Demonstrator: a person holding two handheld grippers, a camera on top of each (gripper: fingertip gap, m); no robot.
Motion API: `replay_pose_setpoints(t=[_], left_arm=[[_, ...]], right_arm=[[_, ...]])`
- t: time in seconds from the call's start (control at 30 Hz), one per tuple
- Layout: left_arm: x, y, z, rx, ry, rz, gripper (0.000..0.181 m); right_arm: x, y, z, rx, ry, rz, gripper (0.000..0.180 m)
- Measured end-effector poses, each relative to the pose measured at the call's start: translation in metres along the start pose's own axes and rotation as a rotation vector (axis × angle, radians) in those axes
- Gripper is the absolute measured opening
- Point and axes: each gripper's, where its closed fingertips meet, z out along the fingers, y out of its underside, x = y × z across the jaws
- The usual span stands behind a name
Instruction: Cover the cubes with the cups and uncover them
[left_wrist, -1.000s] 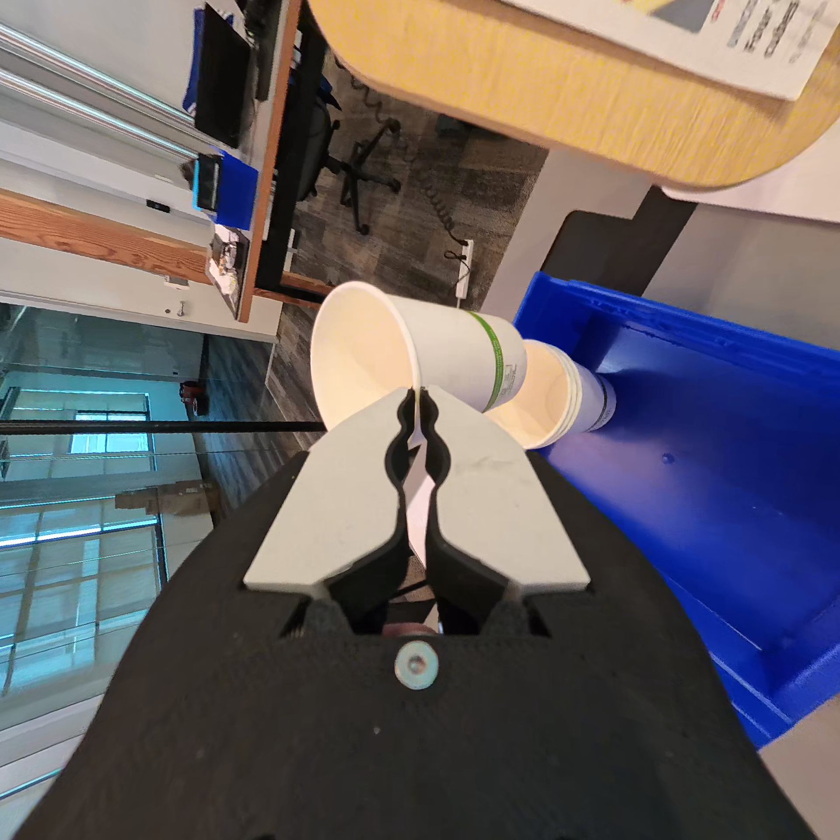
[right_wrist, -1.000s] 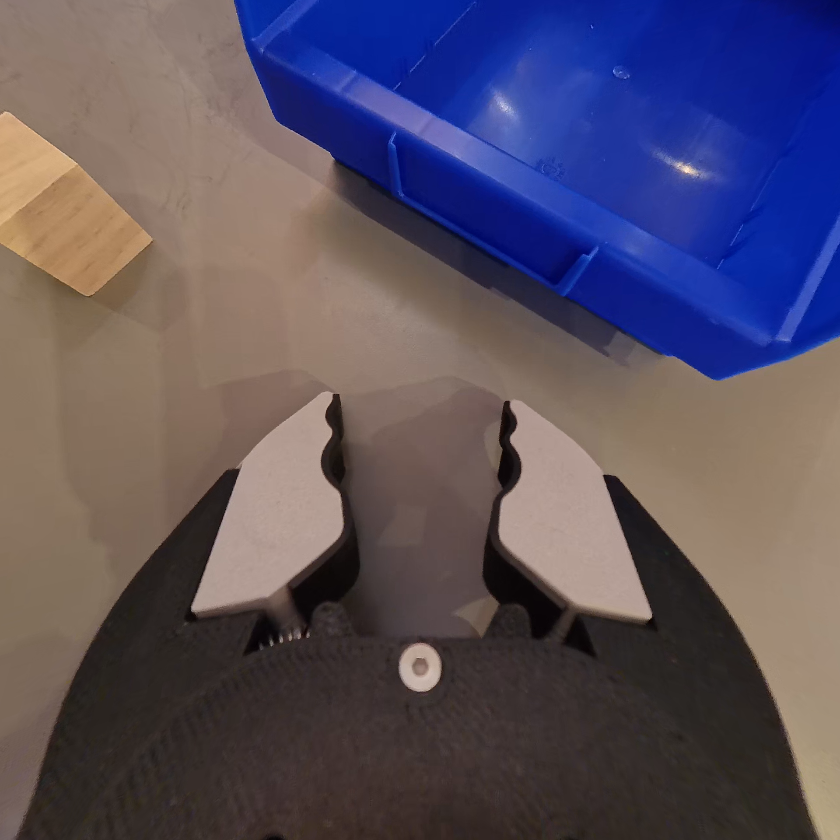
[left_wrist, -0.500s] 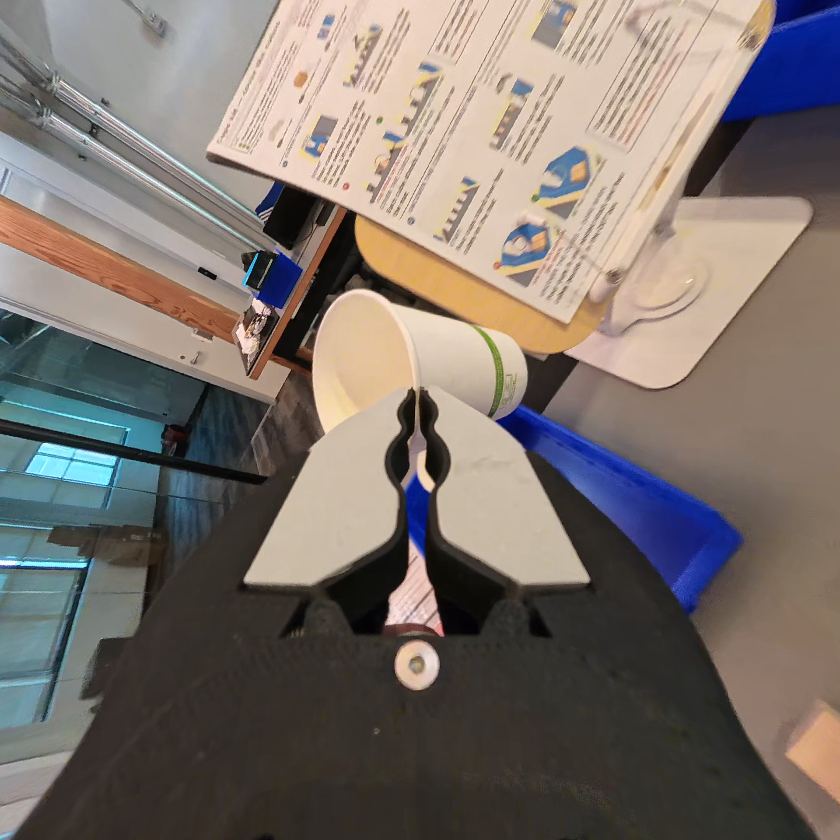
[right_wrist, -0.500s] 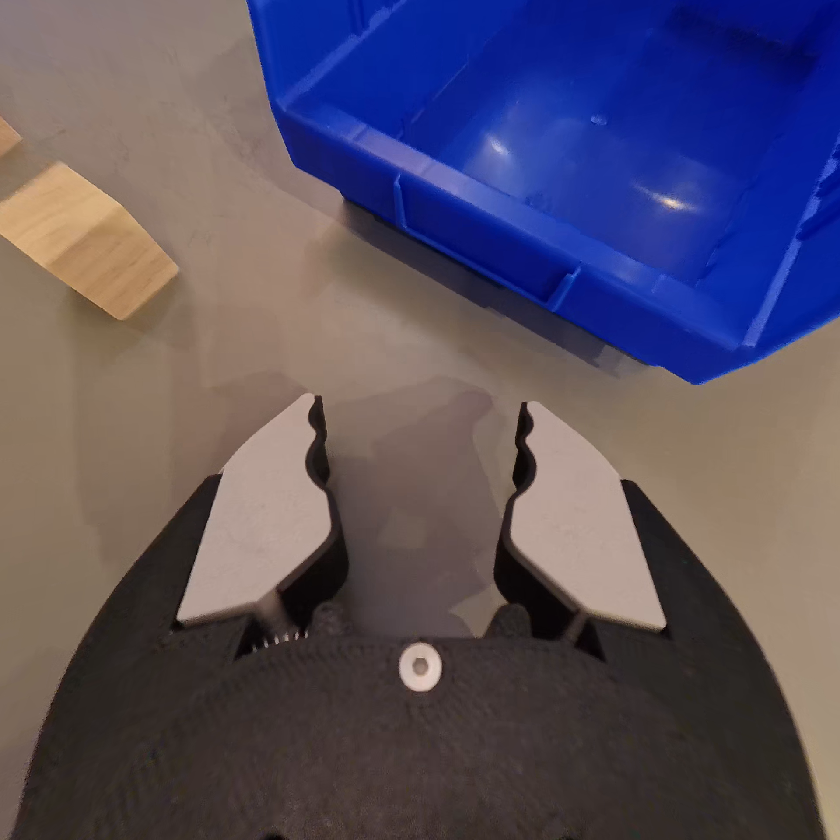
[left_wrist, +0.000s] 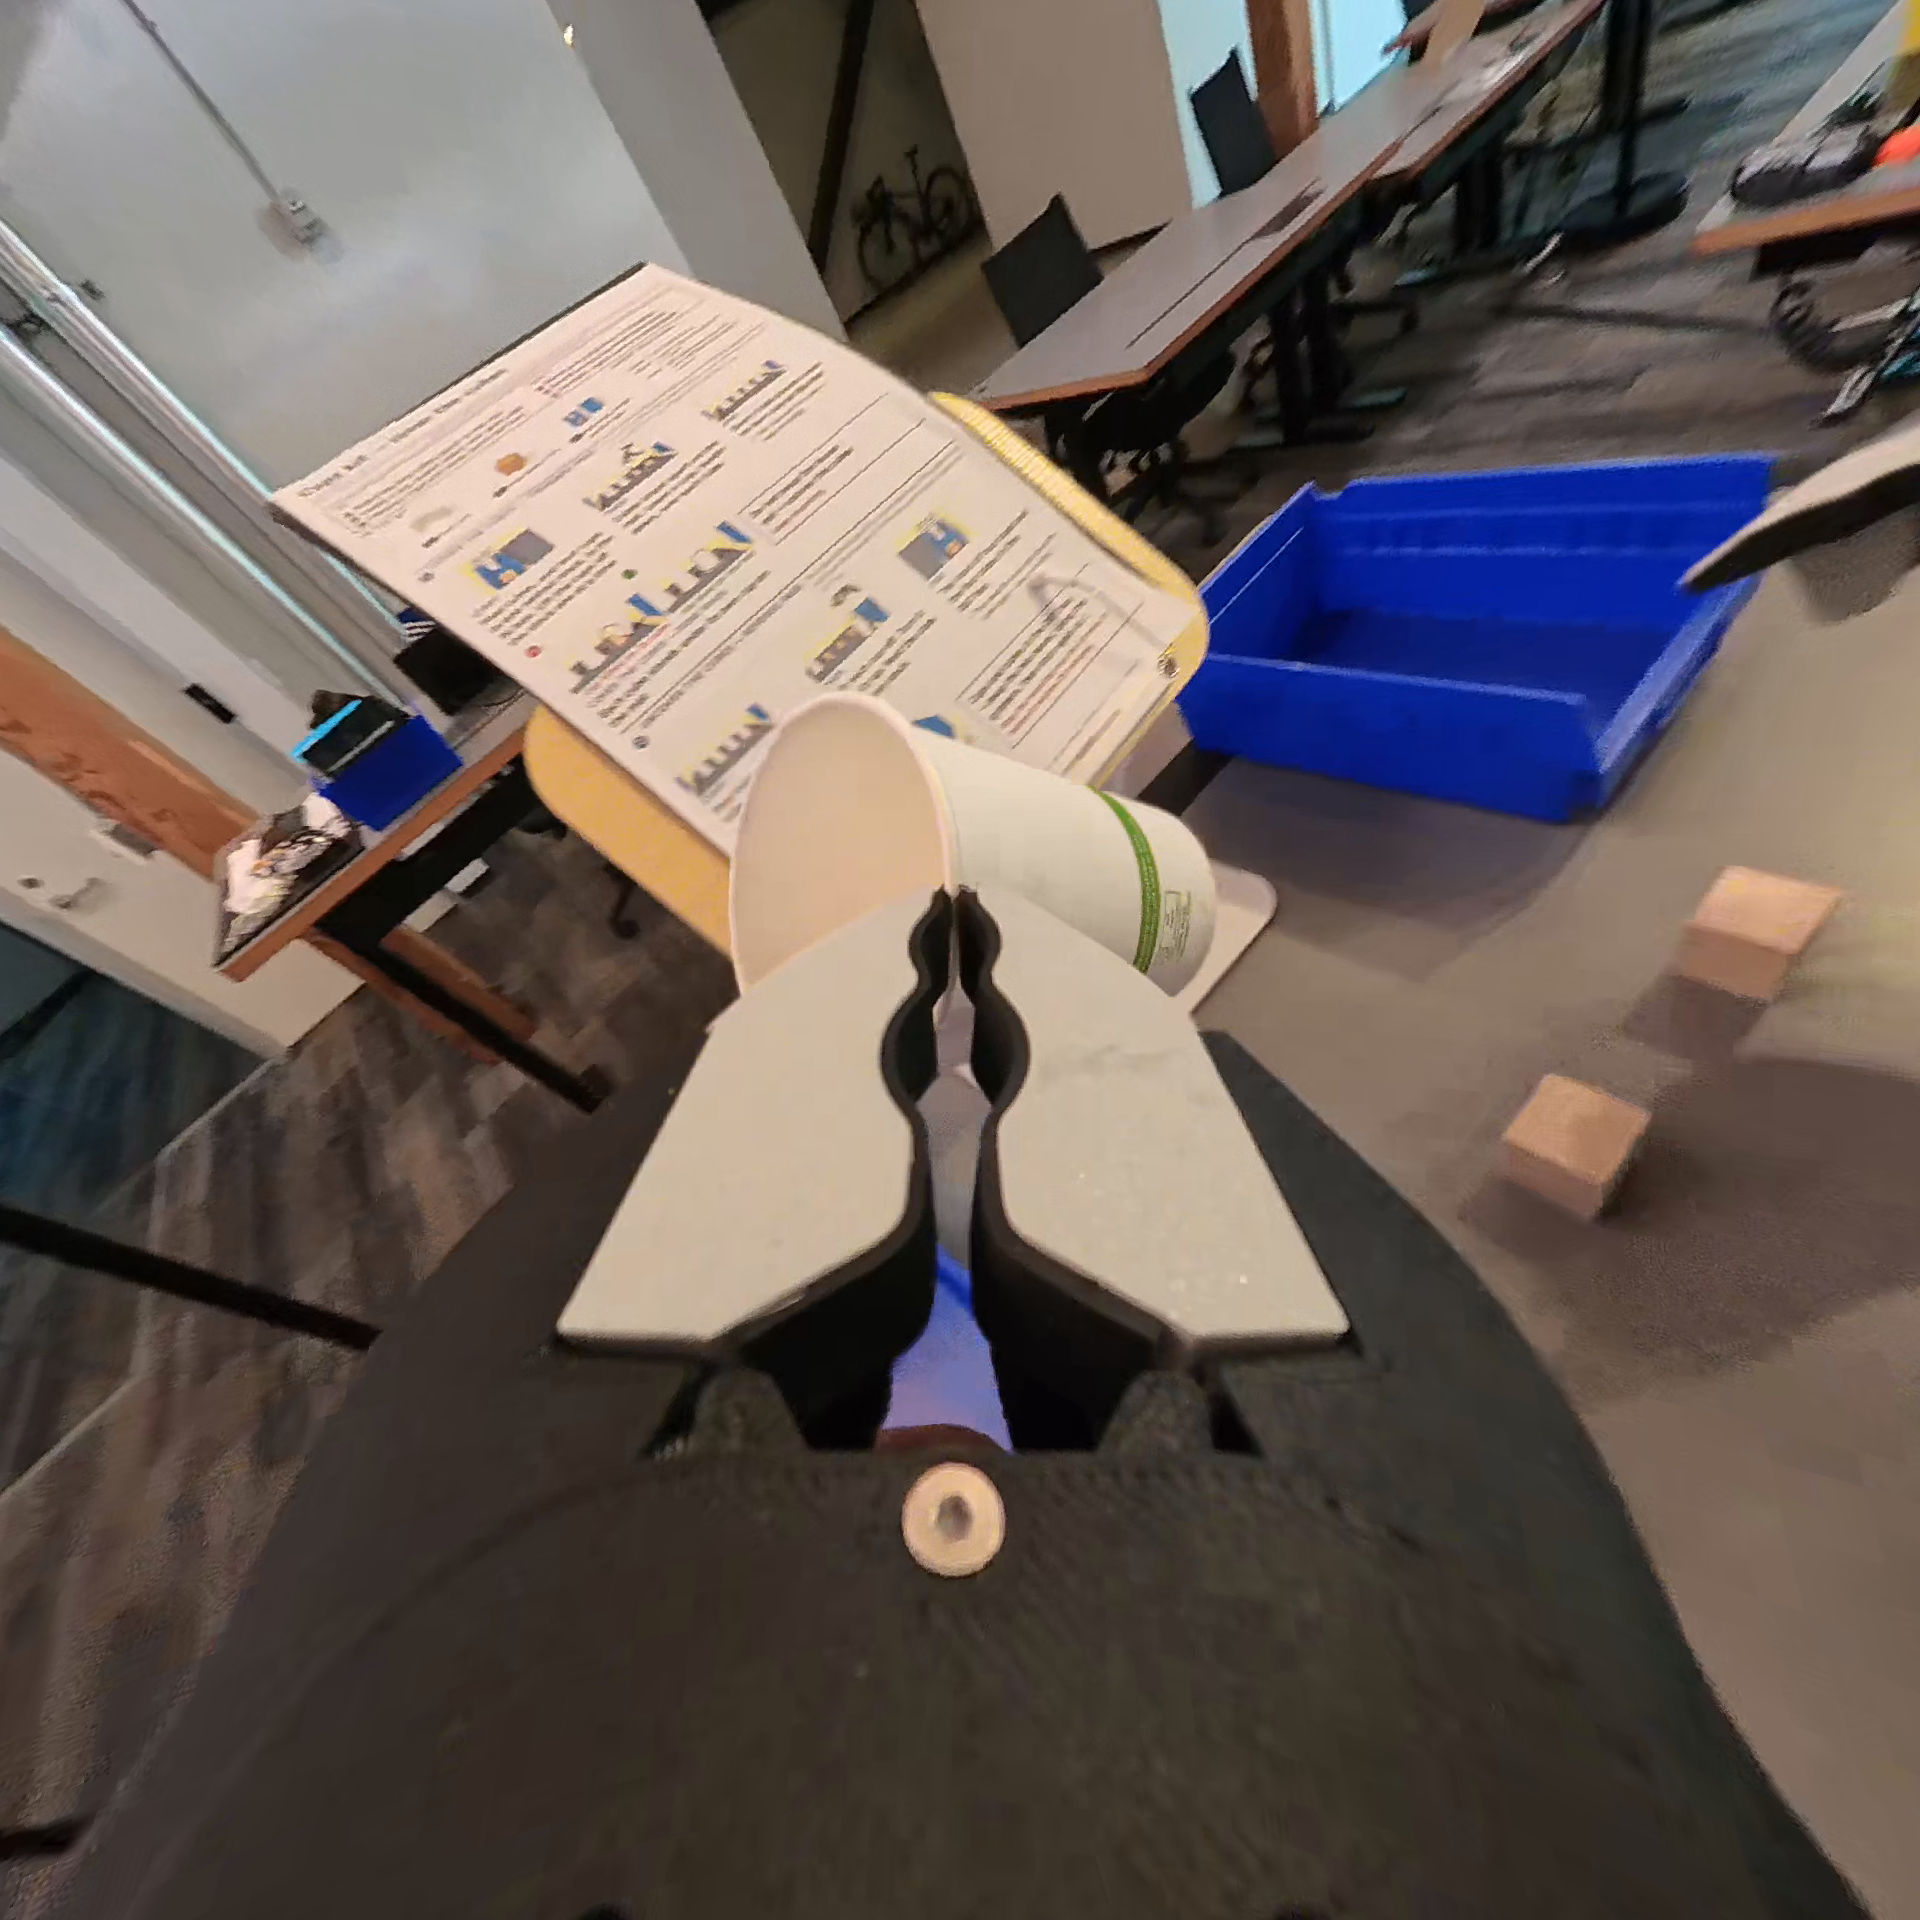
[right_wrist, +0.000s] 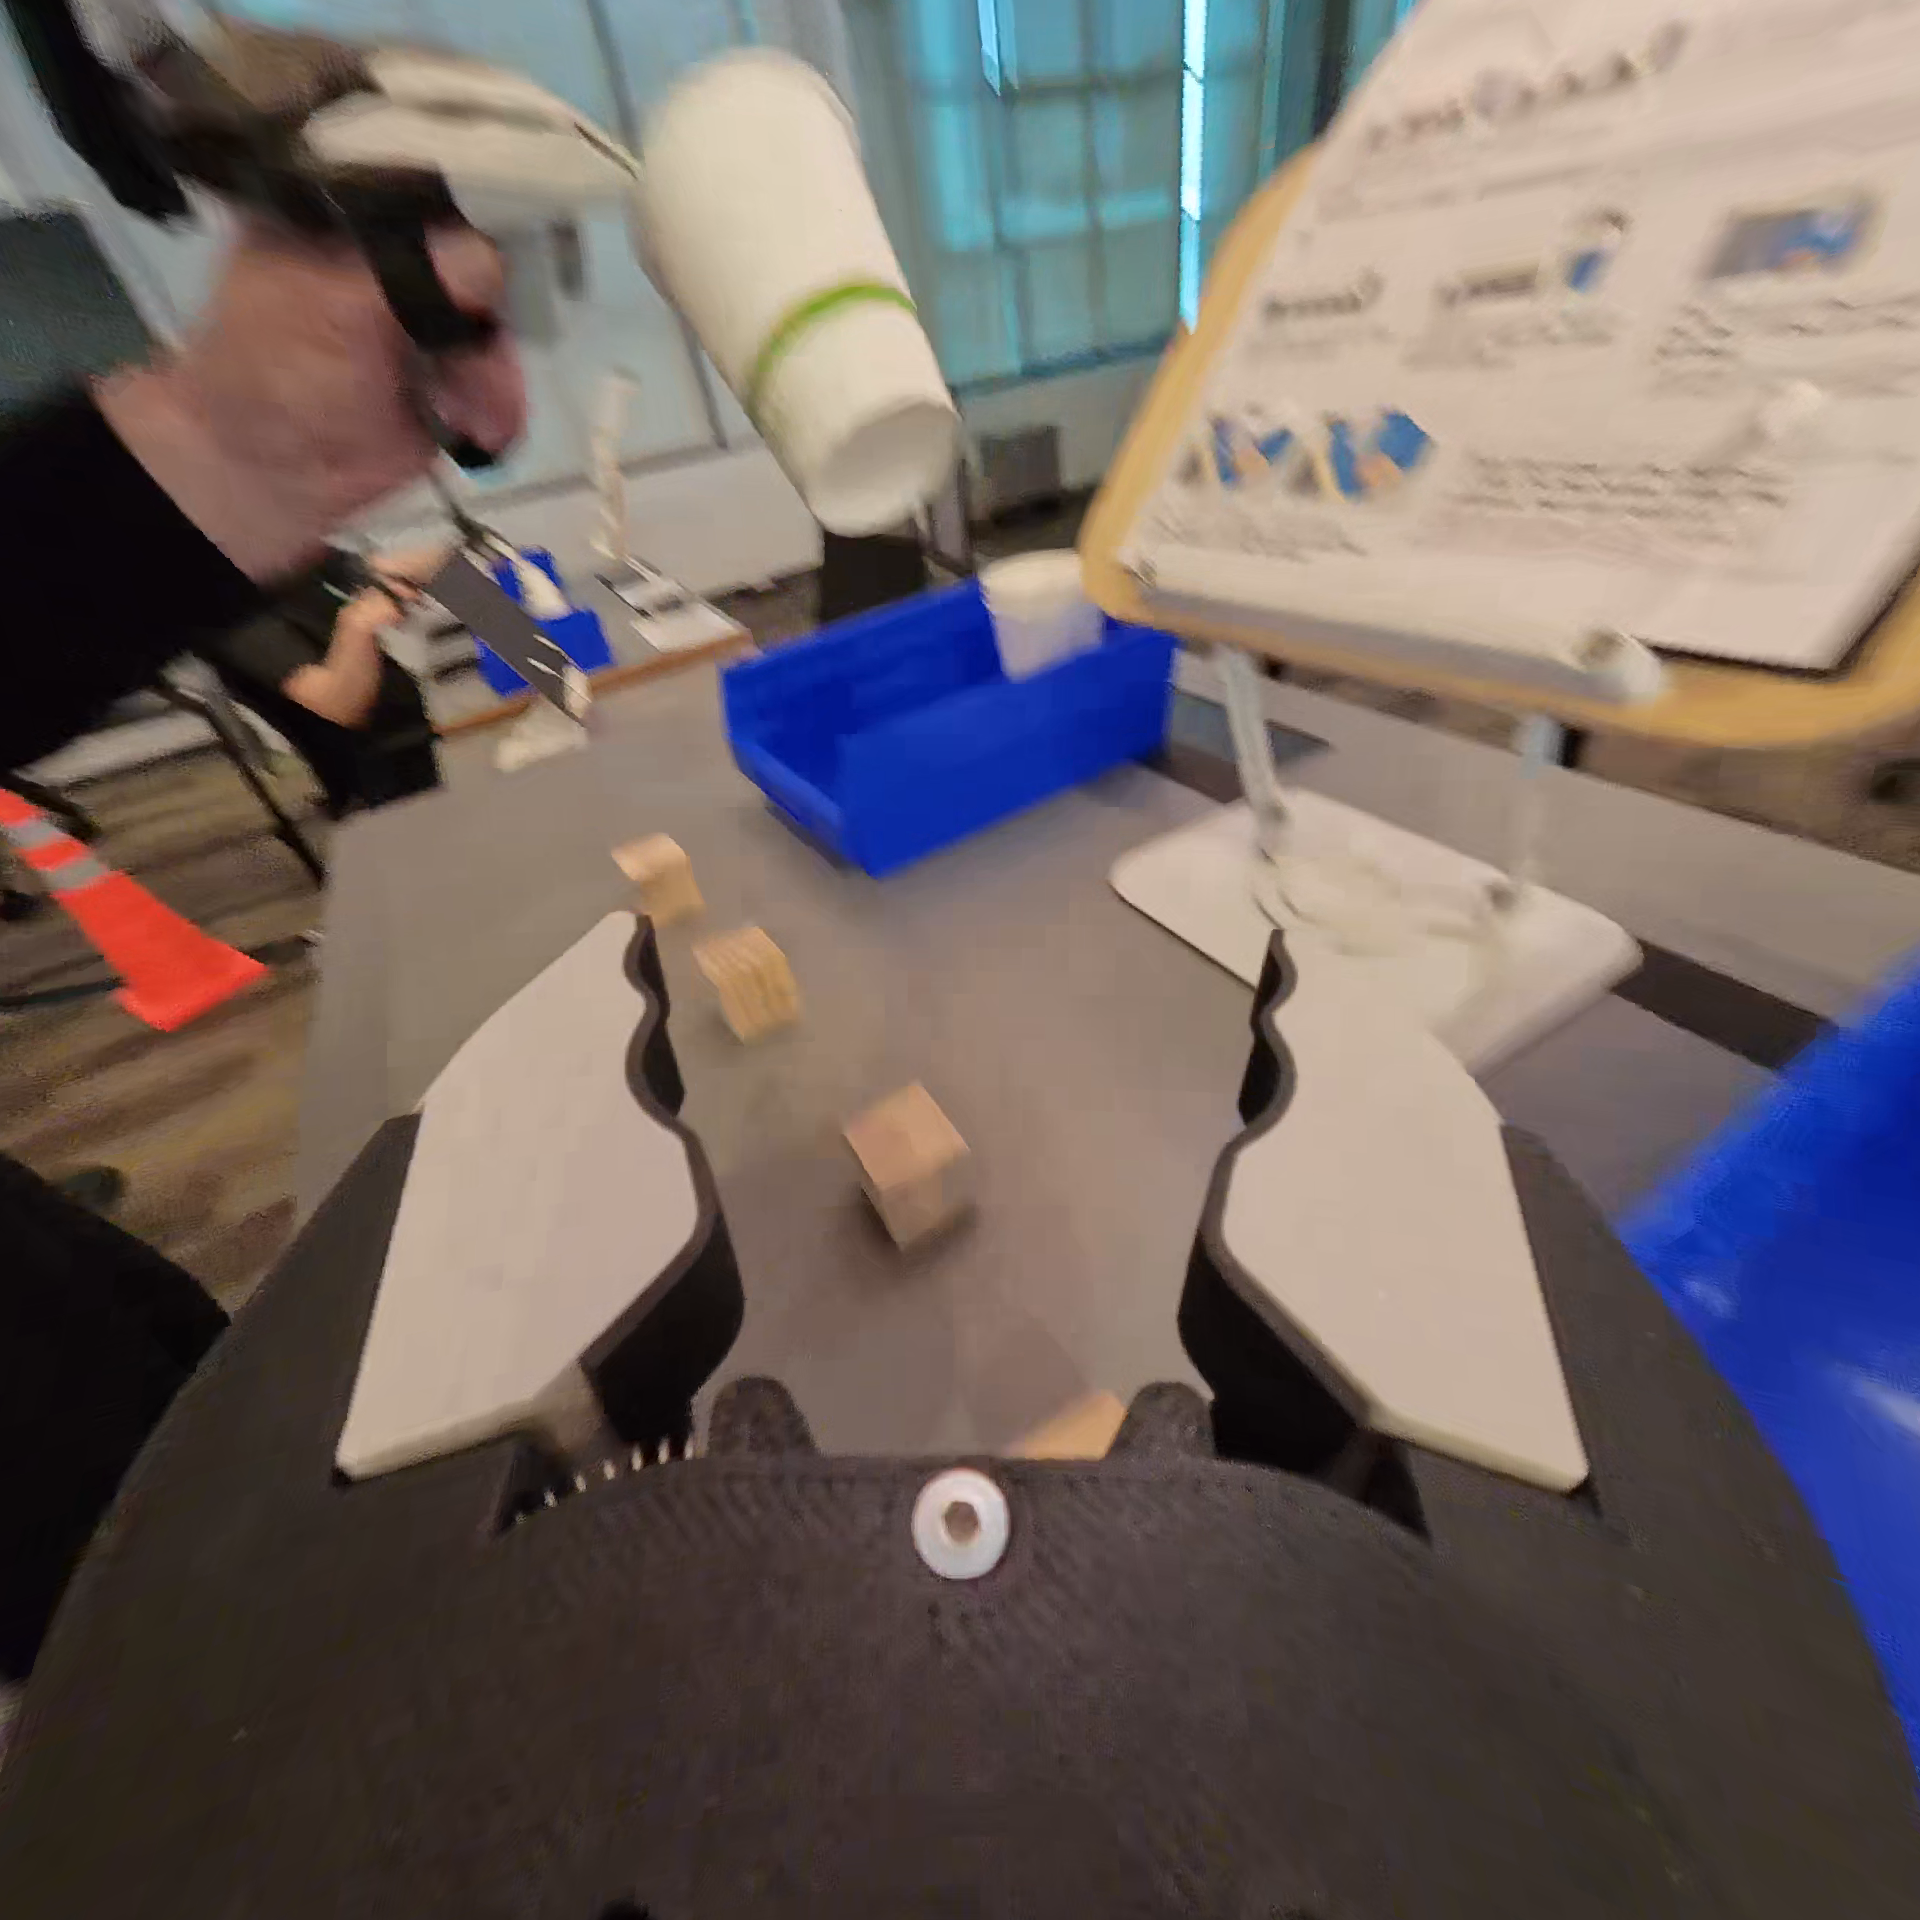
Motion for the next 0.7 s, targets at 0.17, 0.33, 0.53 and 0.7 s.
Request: replay_pose_setpoints(t=[0.17,0.33,0.53,0.7], left_arm=[[0.028,-0.012,0.000,0.058,0.048,-0.068,0.001],[0.055,-0.022,0.005,0.103,0.086,-0.122,0.001],[0.082,-0.018,0.015,0.110,0.117,-0.169,0.001],[0.096,-0.006,0.020,0.112,0.142,-0.232,0.001]], right_arm=[[-0.037,-0.027,0.066,0.144,-0.259,0.251,0.123],[-0.029,-0.022,0.123,0.227,-0.410,0.577,0.134],[-0.038,-0.037,0.142,0.344,-0.619,0.783,0.133],[-0.046,-0.039,0.138,0.365,-0.749,0.842,0.073]])
